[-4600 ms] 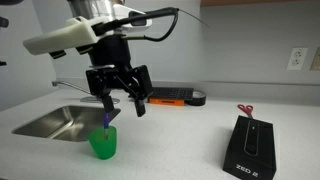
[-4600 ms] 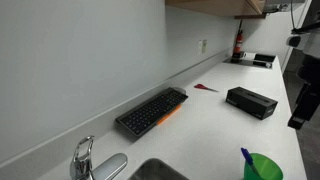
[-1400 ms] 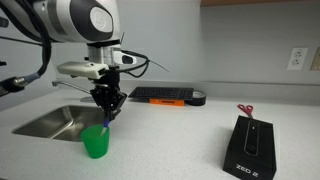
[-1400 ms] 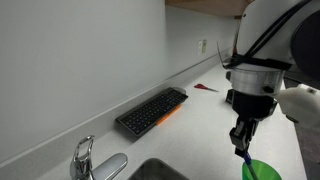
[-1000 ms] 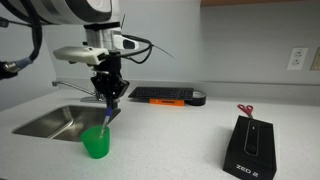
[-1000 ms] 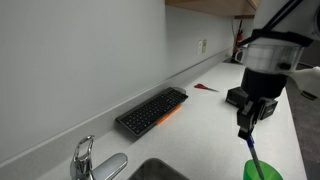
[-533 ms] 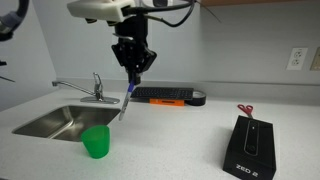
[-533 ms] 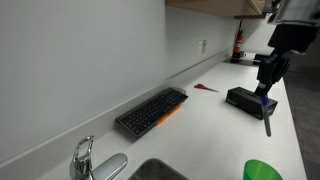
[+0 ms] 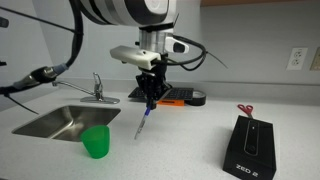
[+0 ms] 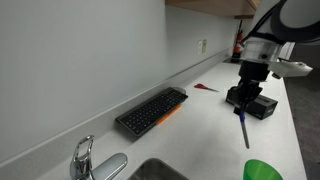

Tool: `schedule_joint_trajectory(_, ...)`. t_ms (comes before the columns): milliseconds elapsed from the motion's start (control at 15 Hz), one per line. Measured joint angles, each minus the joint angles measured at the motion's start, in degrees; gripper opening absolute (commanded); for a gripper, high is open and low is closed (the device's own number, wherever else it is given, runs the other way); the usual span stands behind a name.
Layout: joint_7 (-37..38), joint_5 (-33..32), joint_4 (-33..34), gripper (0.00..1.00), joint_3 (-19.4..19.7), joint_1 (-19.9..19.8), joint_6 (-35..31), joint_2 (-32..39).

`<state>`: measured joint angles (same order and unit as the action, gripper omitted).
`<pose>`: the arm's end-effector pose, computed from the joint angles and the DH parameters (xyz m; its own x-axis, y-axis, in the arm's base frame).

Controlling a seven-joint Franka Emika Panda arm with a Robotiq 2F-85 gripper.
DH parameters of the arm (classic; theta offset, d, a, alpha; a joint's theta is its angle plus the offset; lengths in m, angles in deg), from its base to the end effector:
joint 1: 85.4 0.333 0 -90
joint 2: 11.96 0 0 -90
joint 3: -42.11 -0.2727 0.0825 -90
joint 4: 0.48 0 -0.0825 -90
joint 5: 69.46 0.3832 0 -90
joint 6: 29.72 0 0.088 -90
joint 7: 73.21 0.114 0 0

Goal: Remove the pen from the cup and place it on the table

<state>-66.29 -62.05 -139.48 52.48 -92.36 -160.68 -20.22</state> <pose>0.4551 -0.1367 0.3127 0.8750 -0.4838 -0.0196 -0.4823 -0.8675 -0.1217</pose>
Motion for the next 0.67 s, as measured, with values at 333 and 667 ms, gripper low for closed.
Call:
schedule_joint_trajectory(333,1.0,2.4,7.6,0.4,-1.5,0.0,-0.4,11.8)
schedule_joint_trajectory(667,3.2,2.4,12.6,0.7,-2.2,0.0,-0.4,15.9)
